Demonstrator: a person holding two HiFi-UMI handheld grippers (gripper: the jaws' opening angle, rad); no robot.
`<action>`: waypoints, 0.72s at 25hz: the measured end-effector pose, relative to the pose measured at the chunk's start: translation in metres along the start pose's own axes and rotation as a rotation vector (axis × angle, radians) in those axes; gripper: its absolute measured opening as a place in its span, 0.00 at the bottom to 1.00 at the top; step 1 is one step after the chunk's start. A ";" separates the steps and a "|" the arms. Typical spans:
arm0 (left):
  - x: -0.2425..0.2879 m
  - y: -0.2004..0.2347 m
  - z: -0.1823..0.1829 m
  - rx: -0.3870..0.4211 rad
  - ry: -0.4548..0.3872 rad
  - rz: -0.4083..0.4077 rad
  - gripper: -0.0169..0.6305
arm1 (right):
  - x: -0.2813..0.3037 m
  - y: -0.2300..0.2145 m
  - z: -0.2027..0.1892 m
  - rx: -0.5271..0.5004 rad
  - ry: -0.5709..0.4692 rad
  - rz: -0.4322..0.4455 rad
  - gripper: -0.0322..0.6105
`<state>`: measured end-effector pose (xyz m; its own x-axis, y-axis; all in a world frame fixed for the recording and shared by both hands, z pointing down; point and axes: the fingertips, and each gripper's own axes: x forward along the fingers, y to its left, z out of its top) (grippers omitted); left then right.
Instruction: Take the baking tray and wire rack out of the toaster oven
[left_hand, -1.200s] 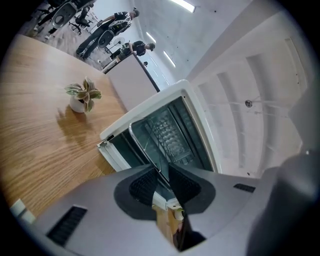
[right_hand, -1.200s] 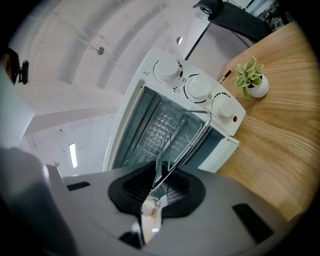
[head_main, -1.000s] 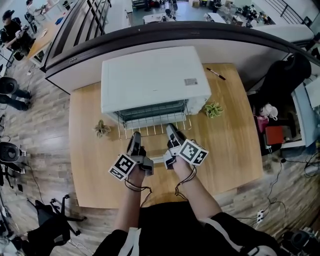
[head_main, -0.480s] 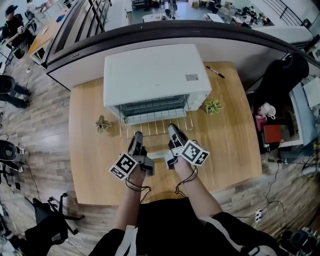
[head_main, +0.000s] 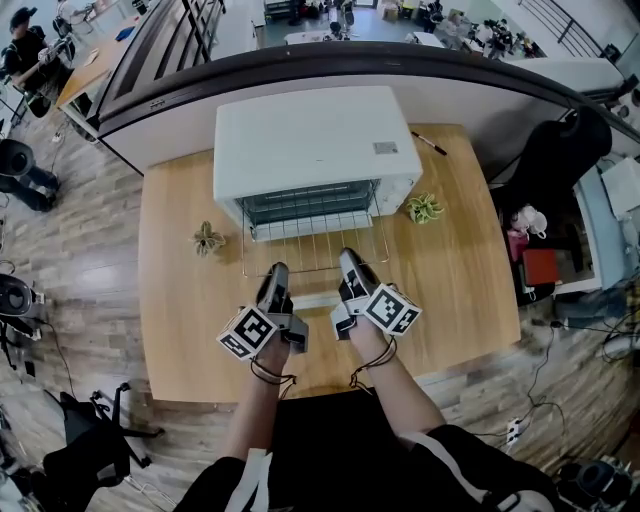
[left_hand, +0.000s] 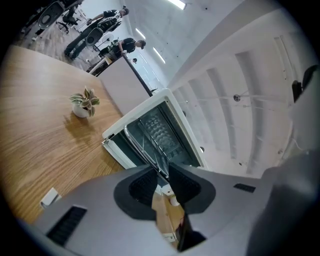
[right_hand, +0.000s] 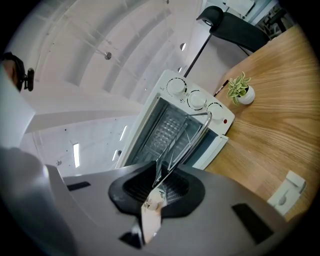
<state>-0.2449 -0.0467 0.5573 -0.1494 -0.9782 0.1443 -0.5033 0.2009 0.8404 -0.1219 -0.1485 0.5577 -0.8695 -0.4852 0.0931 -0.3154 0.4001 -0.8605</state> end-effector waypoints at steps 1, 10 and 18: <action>-0.003 0.001 -0.001 0.012 0.002 0.003 0.15 | -0.003 0.001 -0.001 0.000 -0.004 0.001 0.11; -0.031 -0.004 -0.009 0.080 0.040 -0.017 0.15 | -0.035 0.005 -0.022 0.002 -0.021 -0.009 0.13; -0.059 -0.017 -0.028 0.079 0.091 -0.067 0.15 | -0.079 0.014 -0.030 -0.020 -0.063 -0.031 0.13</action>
<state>-0.2035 0.0061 0.5492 -0.0370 -0.9895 0.1395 -0.5754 0.1352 0.8066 -0.0688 -0.0808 0.5531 -0.8339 -0.5450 0.0872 -0.3497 0.3994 -0.8475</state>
